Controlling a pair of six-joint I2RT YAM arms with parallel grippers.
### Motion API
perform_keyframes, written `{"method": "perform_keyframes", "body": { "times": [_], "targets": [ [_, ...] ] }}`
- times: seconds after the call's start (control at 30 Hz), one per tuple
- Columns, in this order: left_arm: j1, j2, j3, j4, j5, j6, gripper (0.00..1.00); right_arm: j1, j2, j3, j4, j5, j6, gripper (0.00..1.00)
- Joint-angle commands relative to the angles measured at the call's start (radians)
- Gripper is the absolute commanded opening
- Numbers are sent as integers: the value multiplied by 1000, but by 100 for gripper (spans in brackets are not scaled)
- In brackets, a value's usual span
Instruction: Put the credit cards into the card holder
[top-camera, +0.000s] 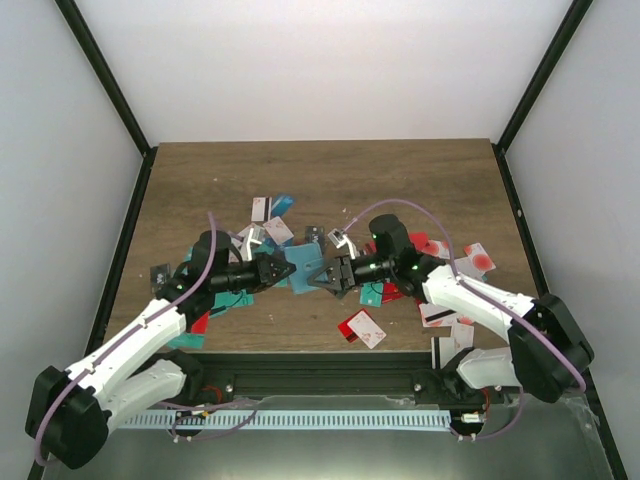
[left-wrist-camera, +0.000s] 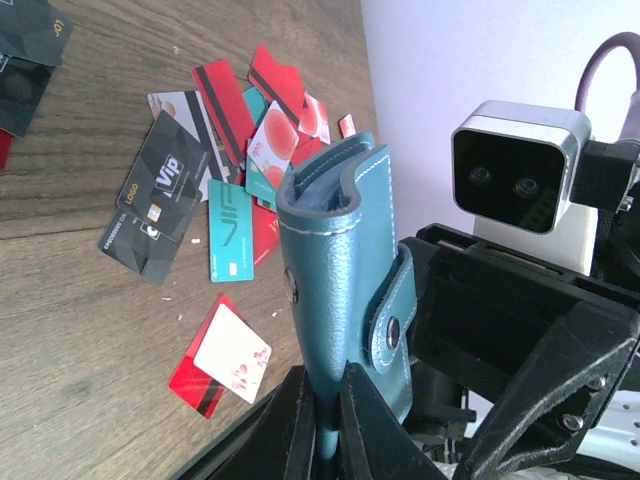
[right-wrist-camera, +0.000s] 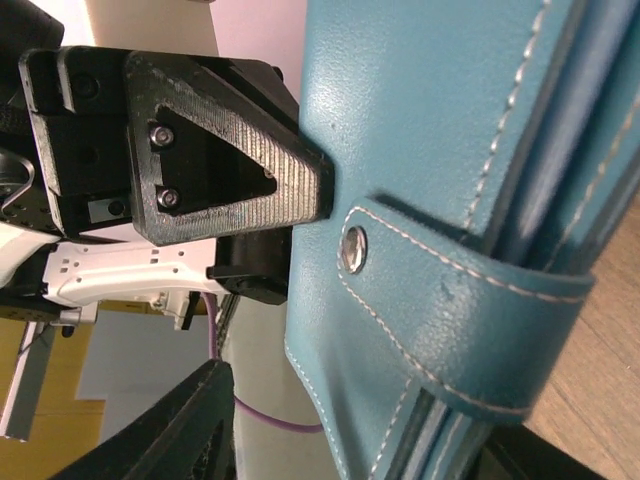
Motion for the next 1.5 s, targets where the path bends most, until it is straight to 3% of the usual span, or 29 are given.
{"method": "perform_keyframes", "body": {
  "times": [0.0, 0.2, 0.27, 0.37, 0.4, 0.47, 0.67, 0.97, 1.33, 1.47],
  "targets": [
    [-3, -10, 23, 32, 7, -29, 9, -1, 12, 68, 70, -11, 31, 47],
    [-3, -47, 19, 17, -27, -38, 21, -1, 17, 60, 103, -15, 54, 20],
    [-4, -62, 21, 18, -30, -39, 36, 0, 15, 54, 128, -32, 64, 12],
    [-3, -100, 41, -9, -37, -12, 74, -2, 4, 49, 166, -66, 76, 6],
    [-3, -118, 48, -21, -42, -4, 81, -4, 1, 51, 187, -87, 81, 6],
    [-3, -157, 47, -16, -39, -3, 87, -13, -6, 51, 245, -141, 109, 4],
    [-3, -284, 46, 110, 41, -29, 76, -48, -11, 33, 528, -353, 288, 1],
    [-5, -297, 8, 316, 154, -96, 61, -47, 1, -10, 921, -429, 572, 1],
    [-43, -210, 14, 439, 216, -122, 45, -20, 41, 3, 1057, -420, 661, 1],
    [-48, -194, 13, 460, 202, -131, 25, 2, 64, 23, 1060, -428, 663, 1]
  ]
}}
